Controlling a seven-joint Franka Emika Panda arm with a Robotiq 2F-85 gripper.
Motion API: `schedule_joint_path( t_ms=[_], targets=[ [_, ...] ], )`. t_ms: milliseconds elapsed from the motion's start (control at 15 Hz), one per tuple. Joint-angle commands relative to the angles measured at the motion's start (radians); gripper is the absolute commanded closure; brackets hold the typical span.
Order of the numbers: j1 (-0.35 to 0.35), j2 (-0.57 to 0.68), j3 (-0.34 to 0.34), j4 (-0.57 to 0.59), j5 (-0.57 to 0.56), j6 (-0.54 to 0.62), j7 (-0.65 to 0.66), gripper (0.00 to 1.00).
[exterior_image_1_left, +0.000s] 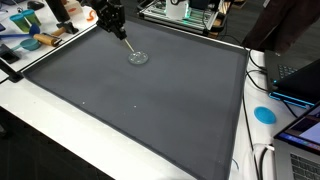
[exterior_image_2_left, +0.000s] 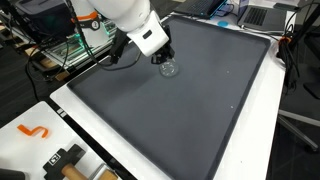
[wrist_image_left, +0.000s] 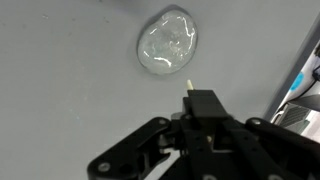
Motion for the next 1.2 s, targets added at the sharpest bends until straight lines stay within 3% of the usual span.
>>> schedule_joint_path(
  t_ms=[0,333,1133],
  targets=[
    [0.009,-0.024,0.0,0.001,-0.012,-0.015,0.035,0.97],
    [0.044,-0.058,0.002,-0.002,-0.089,0.007,0.146,0.97],
    [0.126,-0.148,0.042,-0.04,-0.406,0.122,0.441,0.97]
  ],
)
